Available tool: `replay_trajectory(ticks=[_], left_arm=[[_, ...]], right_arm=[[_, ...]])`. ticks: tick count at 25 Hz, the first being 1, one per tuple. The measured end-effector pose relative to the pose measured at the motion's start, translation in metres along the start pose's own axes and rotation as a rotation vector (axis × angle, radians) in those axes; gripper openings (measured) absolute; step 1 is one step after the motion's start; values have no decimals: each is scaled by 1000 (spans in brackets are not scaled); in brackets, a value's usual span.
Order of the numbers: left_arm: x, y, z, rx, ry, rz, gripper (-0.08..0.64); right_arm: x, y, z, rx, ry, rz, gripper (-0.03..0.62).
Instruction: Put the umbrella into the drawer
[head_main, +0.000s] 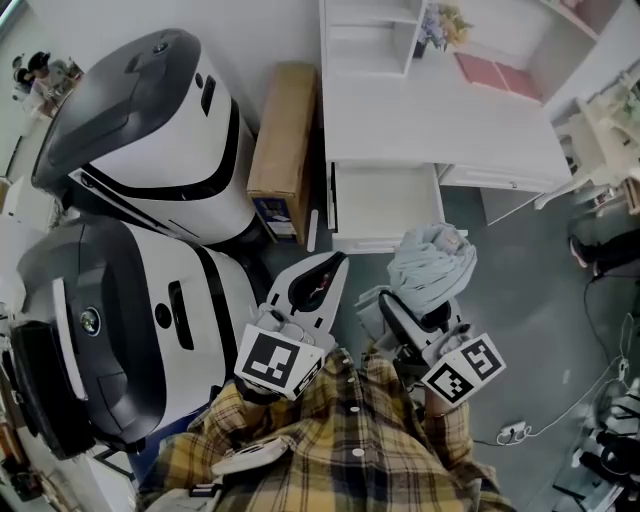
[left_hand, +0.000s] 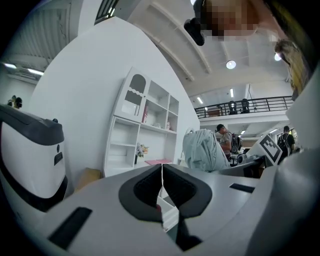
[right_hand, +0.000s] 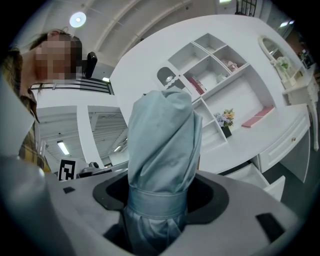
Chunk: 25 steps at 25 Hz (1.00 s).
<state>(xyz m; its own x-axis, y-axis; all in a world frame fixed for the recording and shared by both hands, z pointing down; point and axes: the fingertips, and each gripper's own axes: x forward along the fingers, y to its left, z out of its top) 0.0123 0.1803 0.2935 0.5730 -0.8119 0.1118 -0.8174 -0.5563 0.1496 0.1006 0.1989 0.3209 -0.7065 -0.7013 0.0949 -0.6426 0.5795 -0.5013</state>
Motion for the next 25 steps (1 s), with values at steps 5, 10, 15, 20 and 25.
replay_trajectory(ticks=[5, 10, 15, 20, 25], left_arm=[[51, 56, 15, -5, 21, -21, 26], [90, 109, 24, -29, 28, -32, 26], [117, 146, 29, -34, 28, -41, 26], [132, 168, 29, -43, 30, -46, 26], [143, 171, 26, -54, 45, -53, 26]], right_arm=[[65, -31, 27, 0, 14, -28, 307], [119, -59, 46, 4, 21, -59, 307], [157, -78, 56, 4, 35, -77, 307], [182, -91, 59, -1, 40, -94, 307], [189, -97, 66, -5, 38, -95, 307]])
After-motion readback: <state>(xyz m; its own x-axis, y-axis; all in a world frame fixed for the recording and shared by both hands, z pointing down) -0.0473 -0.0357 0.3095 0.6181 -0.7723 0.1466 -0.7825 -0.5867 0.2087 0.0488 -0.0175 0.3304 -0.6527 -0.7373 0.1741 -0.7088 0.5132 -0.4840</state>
